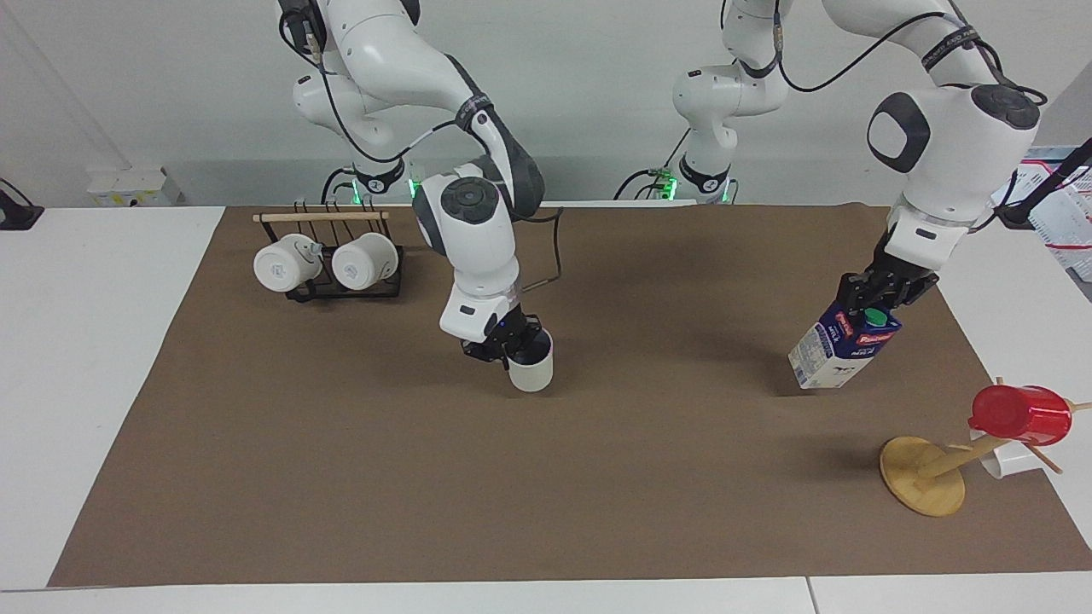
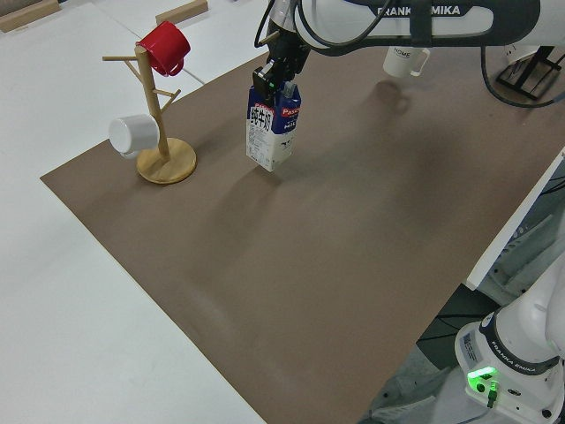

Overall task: Place cup and milk on table
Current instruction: 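Carry the white mug toward the table center with the right gripper, then set the mug down and withdraw the right gripper while the left gripper advances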

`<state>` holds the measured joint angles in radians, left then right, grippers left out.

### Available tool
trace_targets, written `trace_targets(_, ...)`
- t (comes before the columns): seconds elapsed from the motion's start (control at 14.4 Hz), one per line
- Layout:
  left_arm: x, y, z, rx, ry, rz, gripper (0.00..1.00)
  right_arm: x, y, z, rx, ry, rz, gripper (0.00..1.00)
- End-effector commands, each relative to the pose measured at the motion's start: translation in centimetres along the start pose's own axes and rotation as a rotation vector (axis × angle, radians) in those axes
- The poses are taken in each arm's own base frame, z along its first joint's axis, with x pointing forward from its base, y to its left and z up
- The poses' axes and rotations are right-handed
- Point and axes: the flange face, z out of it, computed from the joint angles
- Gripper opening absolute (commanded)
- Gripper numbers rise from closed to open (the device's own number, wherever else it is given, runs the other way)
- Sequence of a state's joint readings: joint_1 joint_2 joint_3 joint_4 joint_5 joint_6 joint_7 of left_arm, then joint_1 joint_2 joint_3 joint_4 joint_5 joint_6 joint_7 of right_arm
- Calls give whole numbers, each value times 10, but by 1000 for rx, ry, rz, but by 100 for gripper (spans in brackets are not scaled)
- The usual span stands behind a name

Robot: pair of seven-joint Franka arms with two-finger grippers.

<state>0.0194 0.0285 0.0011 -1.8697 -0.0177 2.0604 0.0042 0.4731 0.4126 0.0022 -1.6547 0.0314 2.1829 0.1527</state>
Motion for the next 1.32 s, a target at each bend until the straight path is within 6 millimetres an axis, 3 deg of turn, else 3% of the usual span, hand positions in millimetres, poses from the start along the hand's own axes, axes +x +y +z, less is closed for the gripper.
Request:
trace_targets(0.0, -4, 1, -10, 14, -7, 15, 0, -6, -13, 7, -7, 30, 6, 0)
trace_targets(0.21, 5, 1, -24, 14, 19, 12, 0, -11, -12, 16, -11, 21, 5, 0)
trace_targets(0.42, 5, 5, -25, 13, 8, 19, 0, -18, -15, 27, -14, 29, -6, 0)
trace_targets(0.63, 5, 36, -31, 6, -2, 67, 0, -24, -14, 33, -15, 25, -4, 2)
trace_targets(0.7, 5, 46, -31, 3, -2, 80, 0, -25, -14, 34, -15, 23, -4, 61)
trace_targets(0.76, 4, 56, -31, 0, 0, 77, 0, -24, -15, 32, -15, 26, -4, 100)
trace_targets(0.97, -1, 103, -33, 39, 14, 64, 0, -15, -10, 15, -9, 51, 34, 100)
trace_targets(1.25, -11, 163, -11, 40, -5, 50, 0, -16, 34, -64, 3, 76, 215, 100)
